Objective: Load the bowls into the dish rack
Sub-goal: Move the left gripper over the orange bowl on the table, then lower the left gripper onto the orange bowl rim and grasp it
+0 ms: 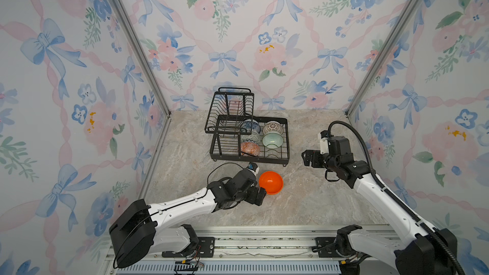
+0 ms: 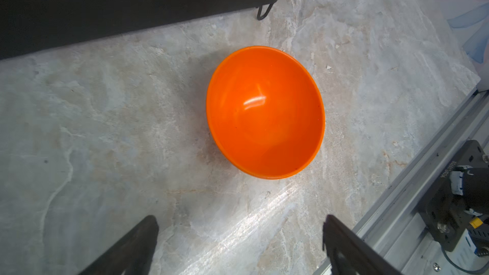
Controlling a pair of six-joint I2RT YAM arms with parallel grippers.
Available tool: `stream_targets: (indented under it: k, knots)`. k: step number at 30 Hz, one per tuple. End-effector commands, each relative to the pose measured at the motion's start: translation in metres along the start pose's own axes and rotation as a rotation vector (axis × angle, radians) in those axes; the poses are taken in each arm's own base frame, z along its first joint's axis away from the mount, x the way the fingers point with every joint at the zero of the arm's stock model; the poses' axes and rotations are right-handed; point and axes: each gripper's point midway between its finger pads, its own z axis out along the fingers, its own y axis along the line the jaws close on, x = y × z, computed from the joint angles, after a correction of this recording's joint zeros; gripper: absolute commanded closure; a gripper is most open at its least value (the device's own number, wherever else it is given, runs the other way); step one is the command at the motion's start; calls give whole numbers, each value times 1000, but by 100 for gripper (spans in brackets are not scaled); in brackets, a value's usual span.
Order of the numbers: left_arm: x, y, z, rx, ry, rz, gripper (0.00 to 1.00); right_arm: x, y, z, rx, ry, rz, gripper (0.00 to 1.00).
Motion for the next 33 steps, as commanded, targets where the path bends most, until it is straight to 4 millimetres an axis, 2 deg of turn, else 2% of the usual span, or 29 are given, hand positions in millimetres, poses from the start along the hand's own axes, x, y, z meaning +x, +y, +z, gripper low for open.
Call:
stream_targets:
  k: [1,5,9,11,12,20,26,33]
  knots:
    - [3,-5,8,17,9,-18,2,0,-3,-1,-1,-8,20,3]
    - [0,-7,14,9,11,-9,2,1,-4,-2,2,-9,14,3]
    - [-11,-9,17,1,-17,-3,3,2,-3,-1,-1,-9,10,3]
    - [-11,-5,22,-17,-18,-11,3,1,-2,-2,-7,-12,10,3]
    - [-26,-12,20,-3,-48,-21,4,2,-2,-2,-10,-11,11,3]
    - [-49,-3,28,-17,-99,-75,10,5,3,3,-41,-5,13,3]
    - [-45,11,40,-39,-62,-102,16,5,4,3,-44,-2,9,3]
    - [-44,14,53,-52,-37,-91,24,5,6,8,-53,15,11,3]
